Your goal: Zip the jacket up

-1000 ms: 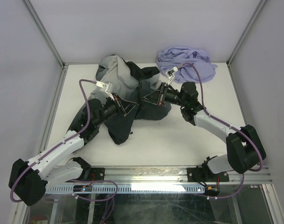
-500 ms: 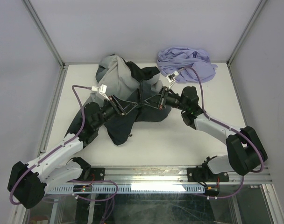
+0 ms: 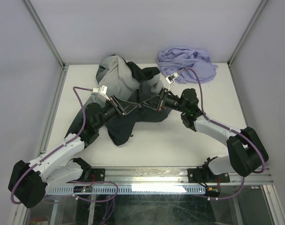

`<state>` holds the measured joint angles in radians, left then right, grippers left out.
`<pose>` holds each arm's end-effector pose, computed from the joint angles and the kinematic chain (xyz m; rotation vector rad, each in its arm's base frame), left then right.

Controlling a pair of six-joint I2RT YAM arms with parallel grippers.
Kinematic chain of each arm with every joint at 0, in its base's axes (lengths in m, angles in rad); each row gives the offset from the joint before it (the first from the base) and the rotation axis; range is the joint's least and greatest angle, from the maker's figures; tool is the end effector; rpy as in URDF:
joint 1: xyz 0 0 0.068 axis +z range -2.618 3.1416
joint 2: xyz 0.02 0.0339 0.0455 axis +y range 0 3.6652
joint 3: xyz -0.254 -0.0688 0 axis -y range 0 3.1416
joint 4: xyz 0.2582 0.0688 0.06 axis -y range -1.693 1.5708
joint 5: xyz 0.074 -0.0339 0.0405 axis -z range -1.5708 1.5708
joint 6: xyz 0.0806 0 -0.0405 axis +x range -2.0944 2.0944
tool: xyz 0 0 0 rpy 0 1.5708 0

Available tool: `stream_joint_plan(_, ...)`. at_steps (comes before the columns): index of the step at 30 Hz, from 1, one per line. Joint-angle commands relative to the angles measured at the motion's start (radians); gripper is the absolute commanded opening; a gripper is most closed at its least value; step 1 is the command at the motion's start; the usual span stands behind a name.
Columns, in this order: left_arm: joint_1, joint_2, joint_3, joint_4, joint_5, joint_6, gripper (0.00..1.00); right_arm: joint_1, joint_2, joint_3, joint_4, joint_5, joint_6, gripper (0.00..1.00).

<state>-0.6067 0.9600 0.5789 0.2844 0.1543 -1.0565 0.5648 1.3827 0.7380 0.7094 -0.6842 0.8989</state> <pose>0.2306 -0.1751 0.2664 -0.2875 1.8419 -1.3442 0.2693 0.2310 0.2646 -0.3464 1.7442 1.6255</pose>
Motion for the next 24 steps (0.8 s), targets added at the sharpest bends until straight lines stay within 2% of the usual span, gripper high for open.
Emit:
stream_joint_plan(1, 0.009, 0.005, 0.001, 0.075, 0.028, -0.009, 0.19, 0.012, -0.042, 0.005, 0.091, 0.019, -0.005, 0.00)
stream_joint_plan(5, 0.010, 0.002, -0.002, 0.085, 0.038, 0.016, 0.02, 0.012, -0.035, 0.010, 0.096, 0.021, -0.006, 0.00)
stream_joint_plan(6, 0.010, 0.000, -0.001, 0.084, 0.046, 0.029, 0.00, 0.012, -0.032, 0.015, 0.093, 0.023, -0.014, 0.00)
stream_joint_plan(11, 0.010, 0.011, 0.012, 0.088, 0.128, 0.117, 0.00, -0.007, -0.010, 0.080, 0.055, 0.042, -0.058, 0.00)
stream_joint_plan(14, 0.010, 0.025, 0.051, 0.017, 0.163, 0.194, 0.00, -0.013, 0.023, 0.138, 0.057, 0.037, -0.062, 0.00)
stream_joint_plan(19, 0.010, 0.037, 0.094, -0.137, 0.145, 0.297, 0.00, -0.027, 0.073, 0.223, 0.074, 0.031, -0.046, 0.00)
stream_joint_plan(24, 0.011, 0.039, 0.117, -0.157, 0.157, 0.319, 0.00, -0.033, 0.099, 0.233, 0.056, 0.017, -0.058, 0.00)
